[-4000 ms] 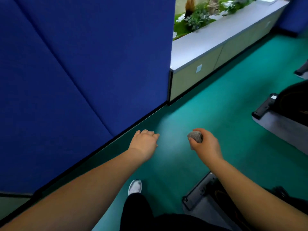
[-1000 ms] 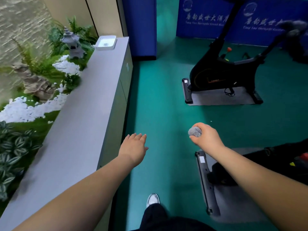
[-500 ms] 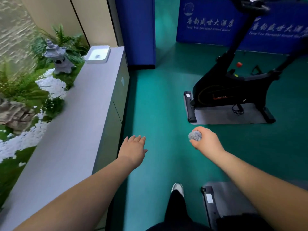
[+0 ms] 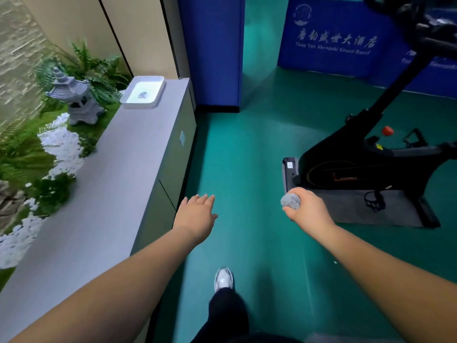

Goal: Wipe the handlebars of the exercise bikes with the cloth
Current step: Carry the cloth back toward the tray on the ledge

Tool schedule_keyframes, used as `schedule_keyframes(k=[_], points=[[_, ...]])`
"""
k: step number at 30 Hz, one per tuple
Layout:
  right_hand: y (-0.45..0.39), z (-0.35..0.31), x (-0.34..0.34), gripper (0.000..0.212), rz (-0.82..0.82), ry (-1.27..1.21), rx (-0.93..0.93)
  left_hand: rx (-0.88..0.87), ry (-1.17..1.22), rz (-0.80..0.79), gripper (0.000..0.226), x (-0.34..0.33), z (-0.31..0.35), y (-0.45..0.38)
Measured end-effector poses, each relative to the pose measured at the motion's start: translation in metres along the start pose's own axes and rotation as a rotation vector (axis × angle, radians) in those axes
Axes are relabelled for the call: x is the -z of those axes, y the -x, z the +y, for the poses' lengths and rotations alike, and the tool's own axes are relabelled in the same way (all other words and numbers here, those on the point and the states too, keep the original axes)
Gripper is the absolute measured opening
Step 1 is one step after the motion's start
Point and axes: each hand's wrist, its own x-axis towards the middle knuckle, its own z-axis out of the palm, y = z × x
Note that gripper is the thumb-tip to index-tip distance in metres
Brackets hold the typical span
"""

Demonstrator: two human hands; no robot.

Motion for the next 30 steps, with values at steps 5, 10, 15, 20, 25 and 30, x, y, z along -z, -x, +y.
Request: schedule_keyframes(k=[5, 10, 15, 20, 25, 30], points=[[-0.102, -0.02, -0.007, 0.031, -0.008, 0.009, 0.019, 0.0, 0.029, -0.018, 0.059, 0.021, -0.029, -0.102], [-0.2, -0.052, -0.006, 0.03, -0.009, -0.001, 0.035, -0.001, 0.042, -0.05, 0.06, 0.041, -0.065, -0.196], [-0.281, -0.081, -0.014, 0.027, -0.023, -0.034, 0.062, 0.016, 0.029, -0.053, 0.059, 0.066, -0.099, -0.273], [-0.38, -0.104, -0.024, 0.025, -0.078, -0.038, 0.094, 0.043, 0.031, -0.068, 0.059, 0.082, -0.126, -0.35], [-0.498, -0.132, -0.03, 0.025, -0.128, -0.06, 0.154, 0.135, 0.058, -0.054, 0.059, 0.1, -0.154, -0.442], [-0.615, -0.168, -0.025, 0.023, -0.171, -0.09, 0.187, 0.22, 0.064, -0.059, 0.059, 0.128, -0.185, -0.523]])
